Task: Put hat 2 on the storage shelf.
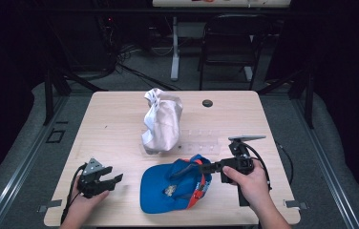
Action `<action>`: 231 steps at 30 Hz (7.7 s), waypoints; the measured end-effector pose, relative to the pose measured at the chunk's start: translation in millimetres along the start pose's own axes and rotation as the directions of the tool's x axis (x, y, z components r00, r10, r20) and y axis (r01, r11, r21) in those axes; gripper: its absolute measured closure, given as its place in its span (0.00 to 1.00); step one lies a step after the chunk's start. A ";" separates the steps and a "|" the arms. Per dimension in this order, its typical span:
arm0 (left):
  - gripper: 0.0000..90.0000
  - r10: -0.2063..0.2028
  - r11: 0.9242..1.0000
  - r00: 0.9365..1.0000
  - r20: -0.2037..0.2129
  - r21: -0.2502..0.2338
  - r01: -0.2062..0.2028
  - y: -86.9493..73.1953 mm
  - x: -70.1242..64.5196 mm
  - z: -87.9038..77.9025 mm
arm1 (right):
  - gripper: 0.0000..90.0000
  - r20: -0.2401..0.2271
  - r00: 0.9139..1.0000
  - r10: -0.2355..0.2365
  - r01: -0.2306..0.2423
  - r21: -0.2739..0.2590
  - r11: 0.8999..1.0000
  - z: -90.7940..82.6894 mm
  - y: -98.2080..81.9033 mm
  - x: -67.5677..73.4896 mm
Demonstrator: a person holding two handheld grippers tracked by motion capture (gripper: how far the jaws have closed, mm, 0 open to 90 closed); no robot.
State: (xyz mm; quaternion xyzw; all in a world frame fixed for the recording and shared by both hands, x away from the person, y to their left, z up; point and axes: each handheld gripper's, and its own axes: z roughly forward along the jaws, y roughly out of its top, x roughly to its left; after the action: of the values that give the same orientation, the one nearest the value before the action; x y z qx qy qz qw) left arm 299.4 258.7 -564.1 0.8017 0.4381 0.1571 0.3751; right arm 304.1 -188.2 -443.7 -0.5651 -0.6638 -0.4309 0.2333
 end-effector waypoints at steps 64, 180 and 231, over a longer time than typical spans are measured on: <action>0.48 0.000 1.000 1.000 -0.009 -0.005 0.000 0.0 1.6 0.3 | 0.88 -0.213 0.960 0.179 -0.253 -0.394 0.884 -112.8 109.0 44.4; 0.48 -0.006 1.000 1.000 -0.014 -0.006 0.006 -0.2 3.9 0.4 | 0.55 0.226 0.973 0.051 0.033 -0.355 0.934 -76.6 74.9 5.7; 0.48 -0.013 1.000 1.000 -0.015 -0.008 0.013 -1.4 5.3 2.4 | 0.50 0.469 0.866 -0.172 0.339 -0.299 0.892 9.9 -58.3 -84.5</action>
State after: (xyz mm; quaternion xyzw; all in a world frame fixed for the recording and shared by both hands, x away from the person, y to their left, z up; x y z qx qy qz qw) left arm 303.0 262.4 -567.1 0.7961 0.4455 0.1622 0.3761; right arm 271.7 -225.7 -534.1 -0.5850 -0.6749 -0.4407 -0.0906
